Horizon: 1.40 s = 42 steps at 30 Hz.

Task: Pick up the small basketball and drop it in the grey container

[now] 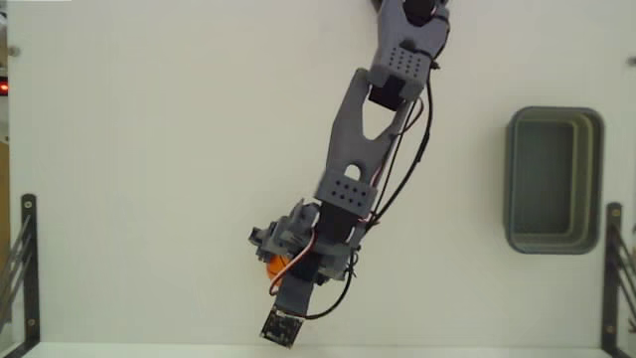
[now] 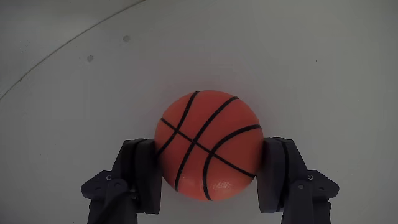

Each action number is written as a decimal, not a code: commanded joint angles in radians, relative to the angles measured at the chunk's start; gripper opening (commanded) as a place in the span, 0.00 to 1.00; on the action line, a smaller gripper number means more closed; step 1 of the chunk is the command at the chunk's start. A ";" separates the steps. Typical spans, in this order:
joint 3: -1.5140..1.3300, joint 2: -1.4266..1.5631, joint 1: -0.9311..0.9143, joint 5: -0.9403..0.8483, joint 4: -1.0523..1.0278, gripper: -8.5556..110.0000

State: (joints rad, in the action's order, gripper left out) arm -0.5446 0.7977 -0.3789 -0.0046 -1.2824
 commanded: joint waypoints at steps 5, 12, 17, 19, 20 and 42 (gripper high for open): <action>0.054 0.037 -0.006 0.005 -0.011 0.81; 0.053 0.042 -0.006 0.005 -0.016 0.81; 0.053 0.043 -0.006 0.005 -0.017 0.81; 0.053 0.044 -0.006 0.005 -0.017 0.81; 0.053 0.044 -0.006 0.005 -0.017 0.81; 0.053 0.048 -0.006 0.005 -0.022 0.81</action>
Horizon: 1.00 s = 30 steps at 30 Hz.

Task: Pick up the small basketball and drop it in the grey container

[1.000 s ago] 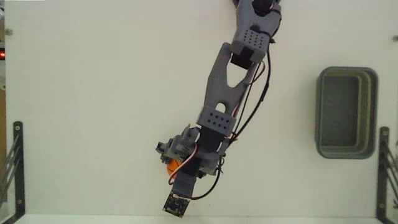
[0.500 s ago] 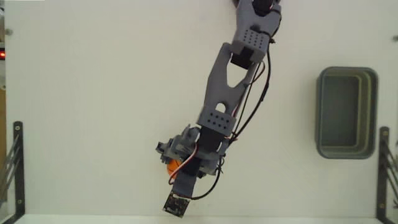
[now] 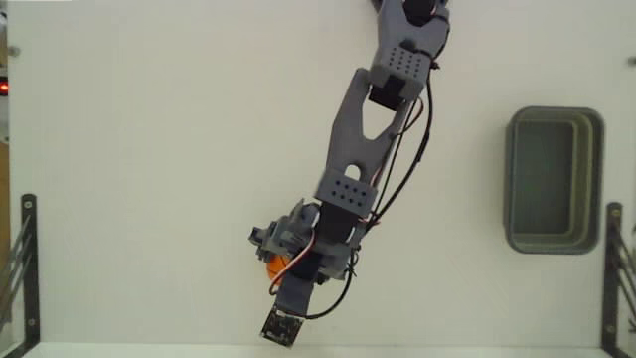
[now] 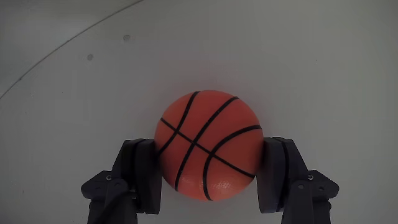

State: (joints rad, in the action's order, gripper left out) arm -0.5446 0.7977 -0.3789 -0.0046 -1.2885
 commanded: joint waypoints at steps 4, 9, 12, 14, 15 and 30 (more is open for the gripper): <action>0.053 0.047 -0.006 0.005 -0.014 0.81; 0.053 0.042 -0.006 0.005 -0.010 0.81; 0.053 0.037 -0.006 0.005 -0.004 0.81; 0.053 0.037 -0.006 0.005 -0.004 0.81; 0.053 0.037 -0.006 0.005 -0.004 0.81; -0.116 0.138 -0.006 0.005 0.064 0.81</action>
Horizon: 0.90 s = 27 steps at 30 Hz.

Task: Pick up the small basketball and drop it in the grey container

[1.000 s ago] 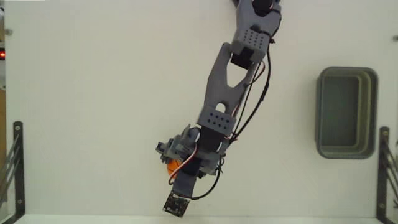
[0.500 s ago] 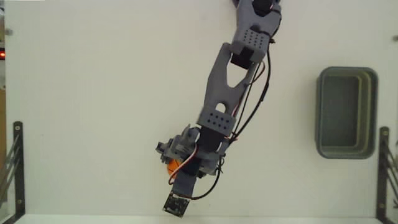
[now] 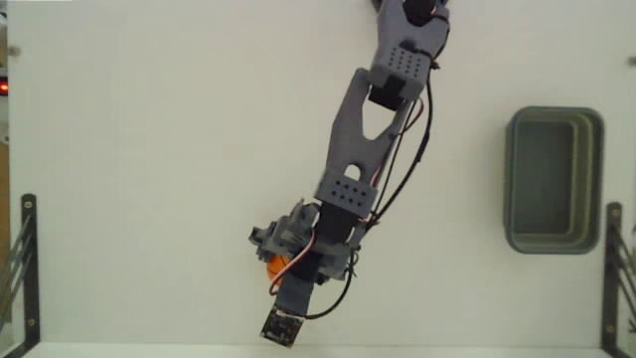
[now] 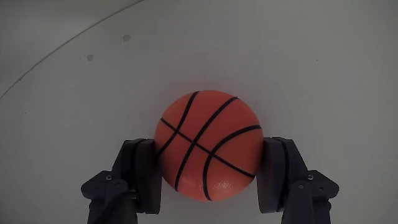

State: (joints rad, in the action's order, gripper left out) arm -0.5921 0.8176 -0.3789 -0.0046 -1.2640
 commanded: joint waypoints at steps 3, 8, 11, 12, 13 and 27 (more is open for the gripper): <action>-0.156 0.172 -0.006 0.005 0.072 0.81; -0.298 0.265 -0.006 0.005 0.122 0.81; -0.333 0.290 -0.006 0.005 0.132 0.81; -0.325 0.286 -0.006 0.005 0.128 0.81; -0.306 0.280 -0.006 0.005 0.116 0.81; 0.091 0.180 -0.006 0.005 -0.182 0.81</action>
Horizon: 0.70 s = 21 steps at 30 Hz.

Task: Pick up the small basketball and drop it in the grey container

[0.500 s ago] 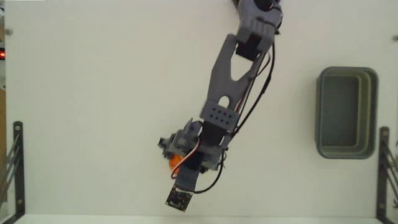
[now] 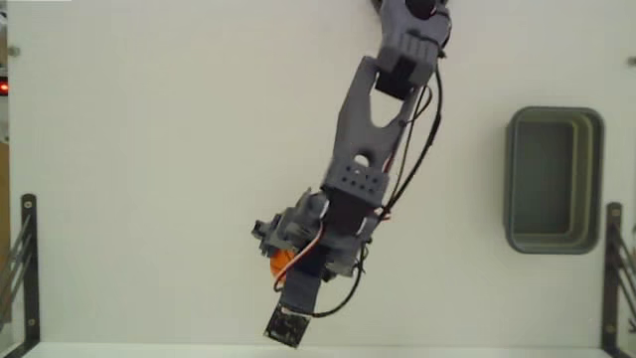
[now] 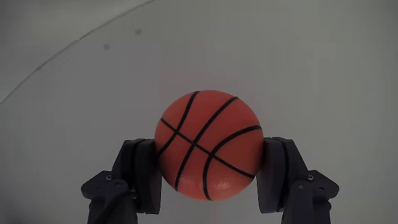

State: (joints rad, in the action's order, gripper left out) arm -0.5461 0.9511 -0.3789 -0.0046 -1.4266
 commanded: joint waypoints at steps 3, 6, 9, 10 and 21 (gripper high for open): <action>0.058 0.040 -0.006 0.005 -0.026 0.81; 0.054 0.039 -0.006 0.005 -0.020 0.81; 0.055 0.034 -0.006 0.005 -0.017 0.81; 0.055 0.034 -0.006 0.005 -0.017 0.81; 0.043 0.046 0.013 0.005 -0.016 0.81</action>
State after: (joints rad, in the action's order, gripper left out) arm -0.5384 0.9495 -0.3743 -0.0046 -1.4404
